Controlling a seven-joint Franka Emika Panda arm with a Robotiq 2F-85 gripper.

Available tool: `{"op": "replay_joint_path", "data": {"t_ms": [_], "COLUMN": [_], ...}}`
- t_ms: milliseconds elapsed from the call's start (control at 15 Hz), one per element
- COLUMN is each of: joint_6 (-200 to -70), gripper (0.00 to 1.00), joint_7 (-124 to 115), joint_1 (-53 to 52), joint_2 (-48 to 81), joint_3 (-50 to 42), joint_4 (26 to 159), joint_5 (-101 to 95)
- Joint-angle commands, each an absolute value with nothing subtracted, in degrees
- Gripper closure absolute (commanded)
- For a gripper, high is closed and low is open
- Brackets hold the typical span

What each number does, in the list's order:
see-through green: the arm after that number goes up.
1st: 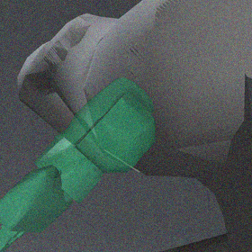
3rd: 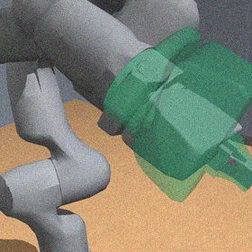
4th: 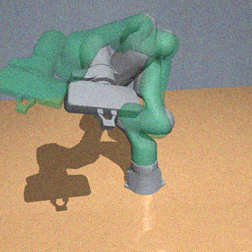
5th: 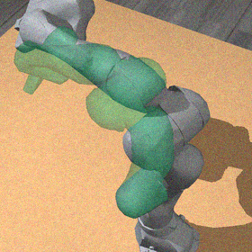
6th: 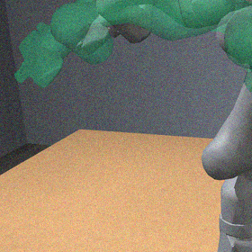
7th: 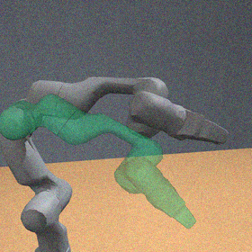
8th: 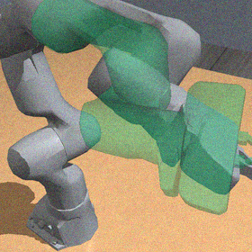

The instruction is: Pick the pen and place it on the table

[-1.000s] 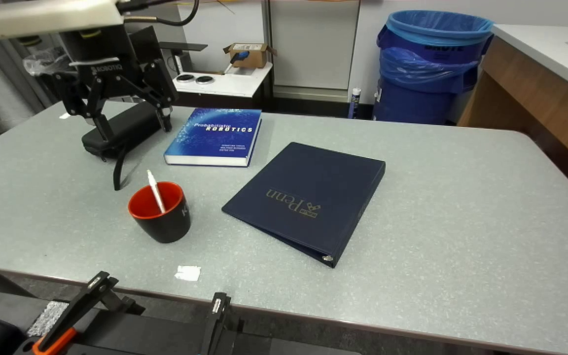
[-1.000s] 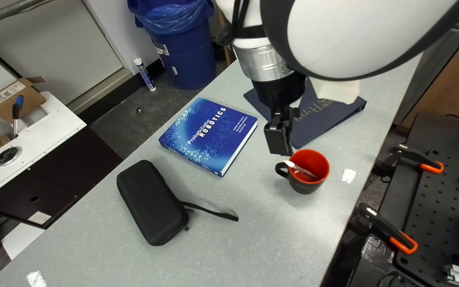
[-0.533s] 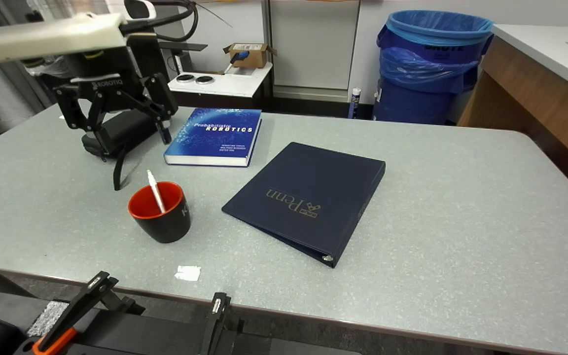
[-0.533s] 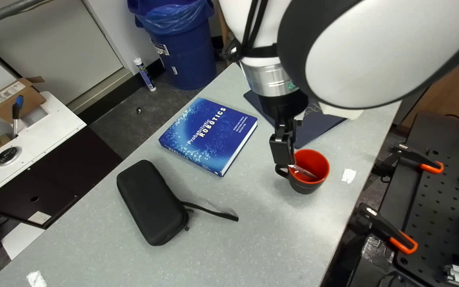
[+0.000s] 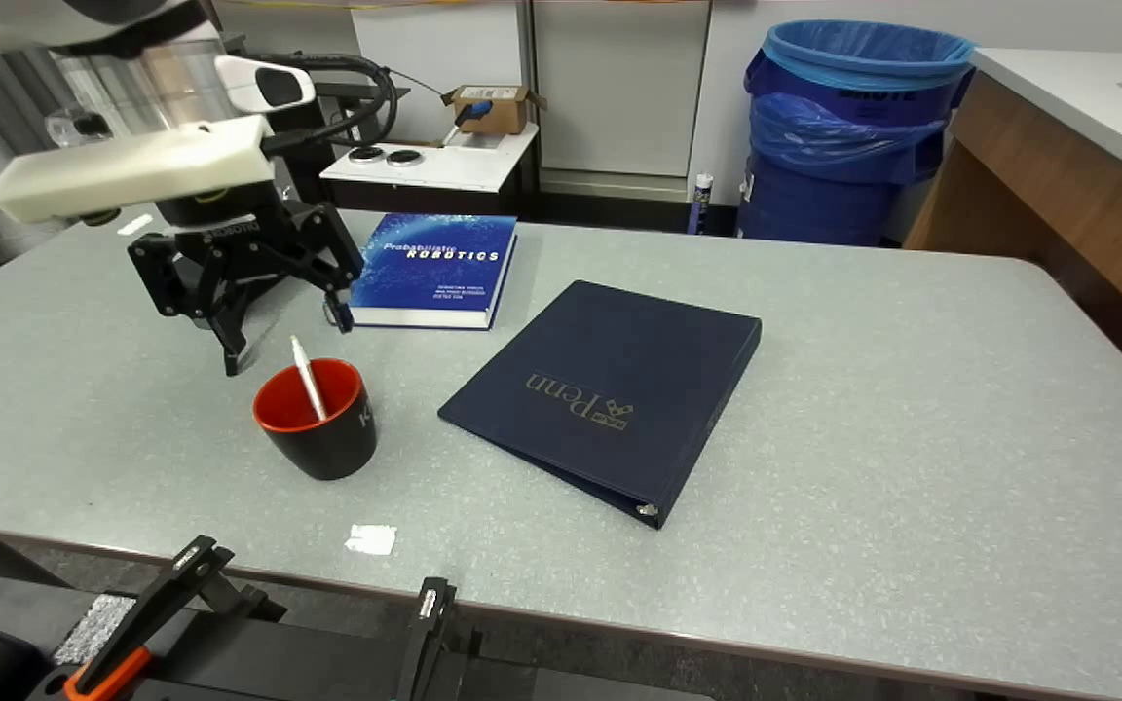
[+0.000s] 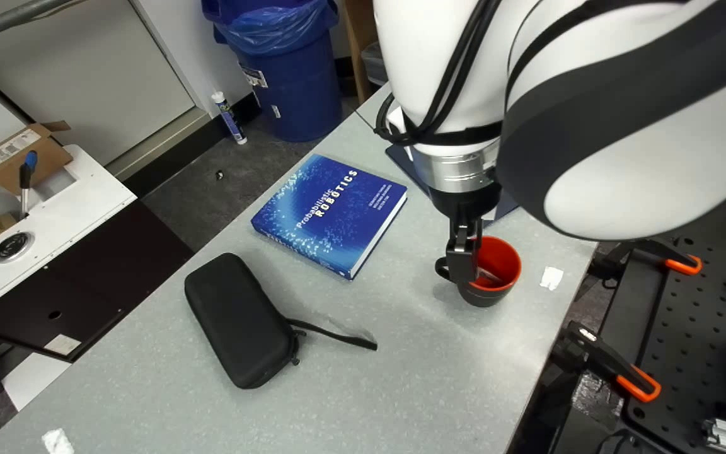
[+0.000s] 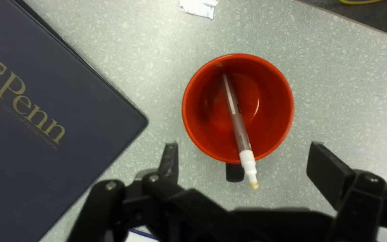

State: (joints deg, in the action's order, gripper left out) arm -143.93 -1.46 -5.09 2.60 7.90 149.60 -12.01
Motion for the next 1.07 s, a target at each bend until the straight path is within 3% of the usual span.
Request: {"op": "replay_joint_path", "data": {"t_ms": [0, 400, 467, 1000], "joint_6": [-149.03, -153.90, -154.51, -156.53], "gripper": [0.00, 0.00, 0.19, 0.81], "joint_7": [-4.77, -4.82, -4.51, -3.51], "joint_1": [-5.78, -6.00, -6.02, -6.01], "joint_2": [4.63, 7.45, 7.90, 9.05], "joint_3": [6.75, 5.89, 5.78, 5.39], "joint_4": [150.32, 149.86, 149.71, 149.35], "joint_5": [-15.47, -16.62, -16.27, -14.90]}}
